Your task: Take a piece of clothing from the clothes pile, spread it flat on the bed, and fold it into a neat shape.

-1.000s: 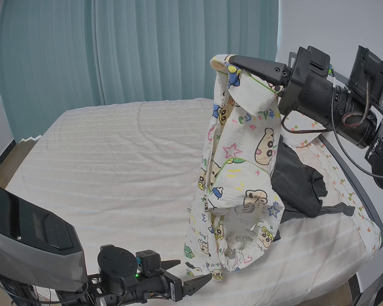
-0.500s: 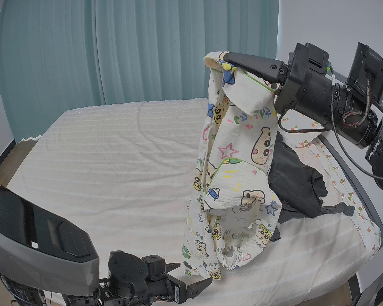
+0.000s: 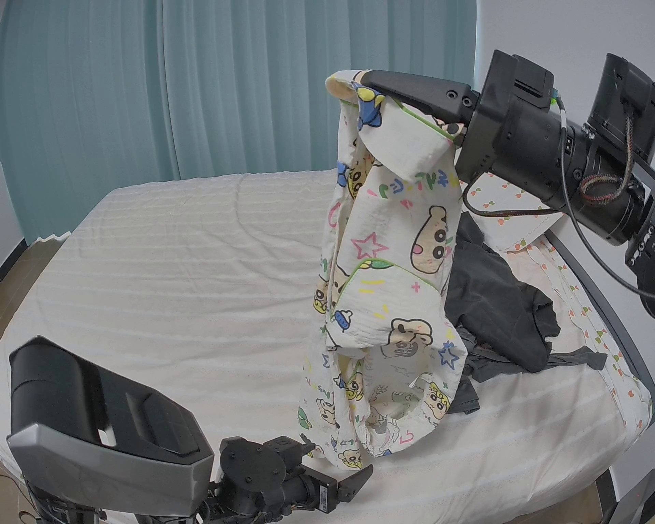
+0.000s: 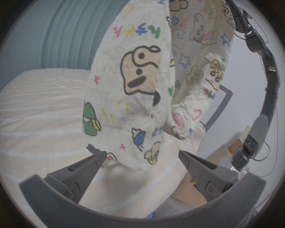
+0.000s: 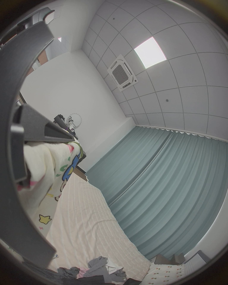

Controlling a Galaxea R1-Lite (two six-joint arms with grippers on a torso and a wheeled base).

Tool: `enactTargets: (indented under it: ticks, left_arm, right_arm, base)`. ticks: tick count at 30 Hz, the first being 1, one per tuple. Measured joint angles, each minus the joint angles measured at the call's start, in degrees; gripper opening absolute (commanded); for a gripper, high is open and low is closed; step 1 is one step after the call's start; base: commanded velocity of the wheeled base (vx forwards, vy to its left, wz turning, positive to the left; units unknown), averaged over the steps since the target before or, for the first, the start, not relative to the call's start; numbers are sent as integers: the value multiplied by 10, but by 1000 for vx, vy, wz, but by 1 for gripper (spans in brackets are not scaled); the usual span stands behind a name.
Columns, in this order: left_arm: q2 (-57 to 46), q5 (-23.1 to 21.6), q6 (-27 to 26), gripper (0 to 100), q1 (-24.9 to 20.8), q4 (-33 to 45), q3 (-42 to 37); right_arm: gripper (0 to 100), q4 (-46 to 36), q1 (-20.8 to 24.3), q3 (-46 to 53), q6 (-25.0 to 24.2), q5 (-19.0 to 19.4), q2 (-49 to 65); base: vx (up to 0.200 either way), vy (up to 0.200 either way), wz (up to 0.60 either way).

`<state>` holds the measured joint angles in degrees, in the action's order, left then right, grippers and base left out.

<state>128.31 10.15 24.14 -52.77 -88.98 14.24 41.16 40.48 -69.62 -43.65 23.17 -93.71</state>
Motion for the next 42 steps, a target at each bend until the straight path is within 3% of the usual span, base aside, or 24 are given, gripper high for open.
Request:
enactTargets:
  ticks: [4, 12, 20, 21, 31, 42]
  left_arm:
    - [14, 42, 0, 100, 2, 0, 32]
    - [38, 52, -5, 100, 4, 0, 64]
    - [64, 111, -16, 100, 9, 0, 98]
    - [66, 113, -16, 0, 10, 0, 101]
    - [63, 113, -12, 0, 10, 0, 75]
    - [-12, 108, -1, 0, 15, 0, 11]
  right_arm:
    - [0, 0, 1, 0, 0, 0, 0]
    - [0, 0, 1, -1, -5, 0, 0]
    - [0, 1, 0, -4, -23, 0, 1]
    - [0, 0, 0, -4, -23, 0, 1]
    - [0, 0, -7, -2, -23, -6, 2]
    - [0, 0, -37, 19, -22, -8, 14]
  base:
    - [0, 0, 0]
    - [0, 0, 0]
    - [0, 0, 0]
    - [0, 0, 0]
    - [0, 0, 0]
    - [0, 0, 0]
